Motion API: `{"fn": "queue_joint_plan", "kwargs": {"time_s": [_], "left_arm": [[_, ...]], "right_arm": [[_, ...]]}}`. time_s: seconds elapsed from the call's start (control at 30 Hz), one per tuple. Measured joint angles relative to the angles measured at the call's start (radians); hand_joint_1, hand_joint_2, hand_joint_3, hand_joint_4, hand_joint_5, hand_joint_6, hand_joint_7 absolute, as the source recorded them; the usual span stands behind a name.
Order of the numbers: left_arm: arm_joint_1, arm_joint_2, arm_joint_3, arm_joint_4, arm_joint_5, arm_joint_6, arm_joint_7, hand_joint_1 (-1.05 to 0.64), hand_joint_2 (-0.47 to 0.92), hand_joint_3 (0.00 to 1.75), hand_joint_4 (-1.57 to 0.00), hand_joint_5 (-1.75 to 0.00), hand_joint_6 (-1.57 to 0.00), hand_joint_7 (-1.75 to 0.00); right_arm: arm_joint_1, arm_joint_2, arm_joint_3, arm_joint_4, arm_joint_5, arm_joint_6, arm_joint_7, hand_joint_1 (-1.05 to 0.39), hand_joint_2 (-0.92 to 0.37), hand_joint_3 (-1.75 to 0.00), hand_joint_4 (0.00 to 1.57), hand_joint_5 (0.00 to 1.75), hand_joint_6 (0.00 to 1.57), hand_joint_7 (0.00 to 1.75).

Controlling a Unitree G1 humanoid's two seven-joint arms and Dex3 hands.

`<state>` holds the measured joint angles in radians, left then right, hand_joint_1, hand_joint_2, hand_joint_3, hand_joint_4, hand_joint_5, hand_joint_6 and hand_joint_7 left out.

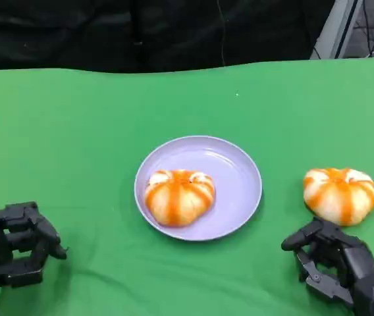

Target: Grasp the bread from the table and place it into the plate.

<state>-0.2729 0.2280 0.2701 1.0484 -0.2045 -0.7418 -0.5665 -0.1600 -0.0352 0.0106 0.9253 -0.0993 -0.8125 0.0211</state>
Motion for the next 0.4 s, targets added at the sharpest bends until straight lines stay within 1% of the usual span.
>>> {"fn": "queue_joint_plan", "kwargs": {"time_s": [0.27,0.4], "left_arm": [[0.0,0.0,0.004,0.002,-0.003,-0.002,-0.019,0.15,0.59,1.15,-1.1,-1.36,-1.08,-1.16],[0.0,0.0,0.008,0.004,-0.003,-0.004,-0.023,0.14,0.58,1.16,-1.1,-1.36,-1.08,-1.17]], "right_arm": [[0.0,0.0,-0.001,0.0,0.0,-0.001,0.0,-0.15,-0.85,-0.63,0.67,1.74,0.74,1.22],[0.0,-0.004,-0.001,0.0,-0.003,-0.001,-0.006,-0.15,-0.9,-0.56,0.66,1.74,0.74,1.22]]}}
